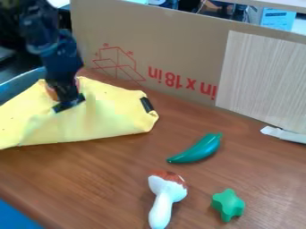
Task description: Fold the cloth from bottom right to the top left
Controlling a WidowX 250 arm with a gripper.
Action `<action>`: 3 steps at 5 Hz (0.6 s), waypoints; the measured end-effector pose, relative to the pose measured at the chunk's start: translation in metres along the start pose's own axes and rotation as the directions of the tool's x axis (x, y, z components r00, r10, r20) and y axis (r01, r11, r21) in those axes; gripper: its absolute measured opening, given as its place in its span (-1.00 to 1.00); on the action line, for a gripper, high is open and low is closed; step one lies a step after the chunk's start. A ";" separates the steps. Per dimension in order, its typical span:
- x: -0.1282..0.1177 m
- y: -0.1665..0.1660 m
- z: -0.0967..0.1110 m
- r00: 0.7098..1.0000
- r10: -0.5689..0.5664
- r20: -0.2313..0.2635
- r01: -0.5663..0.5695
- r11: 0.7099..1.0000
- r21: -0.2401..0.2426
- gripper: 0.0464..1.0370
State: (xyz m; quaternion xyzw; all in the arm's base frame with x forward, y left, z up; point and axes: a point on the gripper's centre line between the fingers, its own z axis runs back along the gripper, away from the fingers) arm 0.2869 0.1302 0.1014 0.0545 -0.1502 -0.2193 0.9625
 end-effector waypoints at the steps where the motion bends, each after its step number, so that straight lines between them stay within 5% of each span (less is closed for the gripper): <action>1: 0.015 0.023 -0.009 0.997 0.046 -0.062 -0.046 0.999 0.007 -0.98; 3: 0.044 0.078 -0.022 0.986 0.110 -0.128 -0.109 0.994 0.011 -0.98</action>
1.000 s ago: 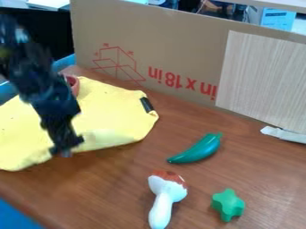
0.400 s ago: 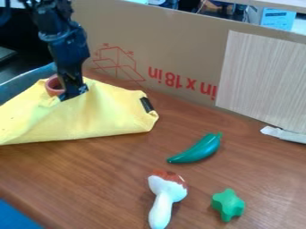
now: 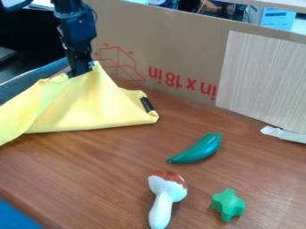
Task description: Fold the cloth from bottom right to the top left
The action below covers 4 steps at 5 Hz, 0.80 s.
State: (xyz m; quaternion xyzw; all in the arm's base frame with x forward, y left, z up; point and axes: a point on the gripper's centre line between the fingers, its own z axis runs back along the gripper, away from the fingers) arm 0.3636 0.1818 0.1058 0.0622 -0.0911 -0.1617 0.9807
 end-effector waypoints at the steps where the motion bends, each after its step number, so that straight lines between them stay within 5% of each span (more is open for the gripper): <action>1: 0.006 0.024 -0.002 0.999 0.036 -0.029 -0.036 0.999 -0.017 -0.98; 3: 0.003 0.059 -0.005 0.997 0.042 -0.062 -0.042 0.999 -0.008 -0.98; 4: -0.009 0.076 -0.017 0.999 0.028 -0.041 -0.025 0.998 0.063 -0.98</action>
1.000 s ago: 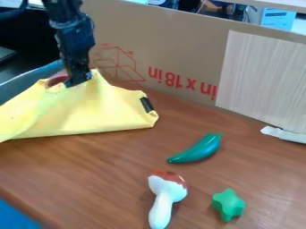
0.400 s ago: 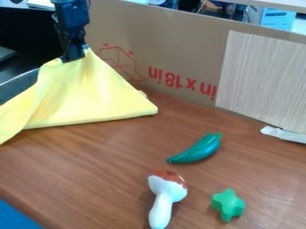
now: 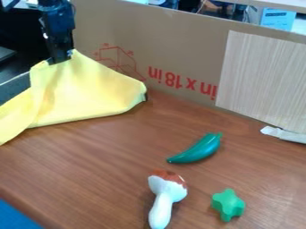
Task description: Fold the cloth from bottom right to the top left
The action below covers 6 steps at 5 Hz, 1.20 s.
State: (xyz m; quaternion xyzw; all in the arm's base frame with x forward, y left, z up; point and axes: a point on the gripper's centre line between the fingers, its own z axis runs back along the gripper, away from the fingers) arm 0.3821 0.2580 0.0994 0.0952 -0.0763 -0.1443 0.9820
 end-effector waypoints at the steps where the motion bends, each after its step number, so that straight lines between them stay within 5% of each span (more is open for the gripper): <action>1: -0.008 0.010 -0.009 0.999 -0.035 0.004 0.035 0.998 0.052 -0.98; 4: 0.004 0.021 -0.001 0.988 -0.153 0.024 0.149 0.981 0.122 -0.98; 5: 0.008 0.022 -0.012 0.985 -0.172 0.017 0.169 0.980 0.102 -0.94; 6: 0.012 0.031 -0.020 0.987 -0.163 0.001 0.162 0.982 0.100 -0.65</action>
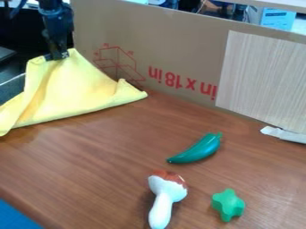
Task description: Fold the cloth from bottom right to the top left
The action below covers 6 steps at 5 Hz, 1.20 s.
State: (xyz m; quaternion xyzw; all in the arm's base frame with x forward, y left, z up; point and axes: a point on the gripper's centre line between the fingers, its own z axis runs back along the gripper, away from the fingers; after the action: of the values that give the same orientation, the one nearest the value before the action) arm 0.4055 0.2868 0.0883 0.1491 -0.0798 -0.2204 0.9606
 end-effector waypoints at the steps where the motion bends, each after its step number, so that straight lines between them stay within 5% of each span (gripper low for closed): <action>1: -0.001 0.004 -0.006 1.000 0.000 -0.017 0.000 1.000 -0.003 -0.14; 3: 0.002 0.001 -0.006 1.000 -0.010 0.005 0.010 1.000 -0.021 0.92; 4: 0.002 -0.005 -0.006 0.999 -0.005 0.049 0.009 0.996 -0.086 0.93; 6: 0.005 -0.028 0.051 0.987 0.003 0.162 0.023 0.987 -0.157 0.93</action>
State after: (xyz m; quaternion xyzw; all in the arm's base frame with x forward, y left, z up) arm 0.3873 0.2475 0.1279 0.0544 -0.1390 -0.2422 0.9587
